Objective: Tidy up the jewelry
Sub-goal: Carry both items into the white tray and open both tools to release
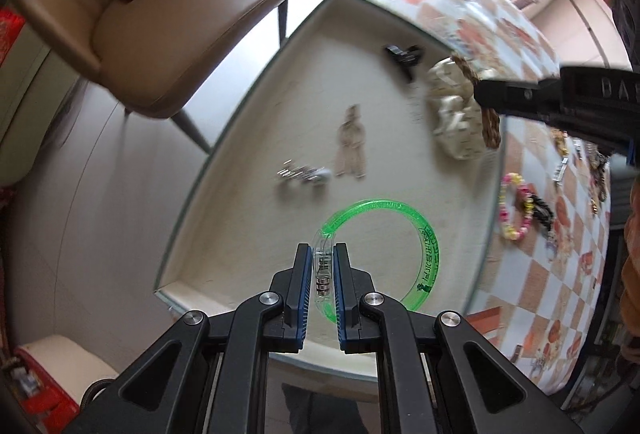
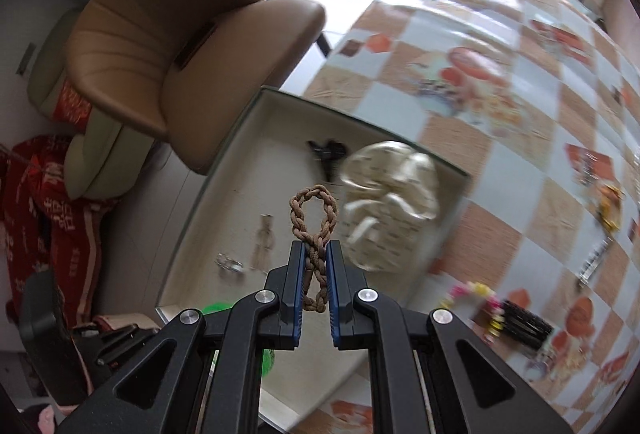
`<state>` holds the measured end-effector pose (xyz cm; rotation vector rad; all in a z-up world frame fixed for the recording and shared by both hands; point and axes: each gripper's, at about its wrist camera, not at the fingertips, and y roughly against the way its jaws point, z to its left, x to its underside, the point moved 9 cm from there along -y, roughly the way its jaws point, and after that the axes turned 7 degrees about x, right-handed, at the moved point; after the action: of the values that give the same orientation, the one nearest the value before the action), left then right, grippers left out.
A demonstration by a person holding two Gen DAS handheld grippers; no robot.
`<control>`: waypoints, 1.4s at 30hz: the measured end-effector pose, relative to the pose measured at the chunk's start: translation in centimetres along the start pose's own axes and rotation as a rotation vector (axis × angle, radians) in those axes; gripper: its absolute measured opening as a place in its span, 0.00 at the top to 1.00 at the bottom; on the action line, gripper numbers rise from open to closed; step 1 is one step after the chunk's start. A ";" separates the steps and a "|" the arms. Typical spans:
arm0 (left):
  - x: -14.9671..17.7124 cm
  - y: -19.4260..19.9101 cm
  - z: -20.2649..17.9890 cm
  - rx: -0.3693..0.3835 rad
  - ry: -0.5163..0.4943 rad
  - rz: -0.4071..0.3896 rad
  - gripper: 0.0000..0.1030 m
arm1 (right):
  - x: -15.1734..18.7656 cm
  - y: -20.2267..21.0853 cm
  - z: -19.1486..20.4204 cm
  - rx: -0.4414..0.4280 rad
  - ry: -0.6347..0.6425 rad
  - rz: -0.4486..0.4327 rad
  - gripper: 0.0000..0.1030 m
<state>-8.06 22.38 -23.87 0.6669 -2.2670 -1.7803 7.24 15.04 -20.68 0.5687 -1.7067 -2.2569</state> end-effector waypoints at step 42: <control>0.2 -1.5 1.5 -0.163 -0.037 0.027 0.75 | -1.5 -5.1 1.8 0.003 0.019 0.082 0.60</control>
<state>-8.54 23.30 -25.74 0.5749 -2.1135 -1.9535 7.92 18.63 -24.92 0.5088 -1.6934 -2.1858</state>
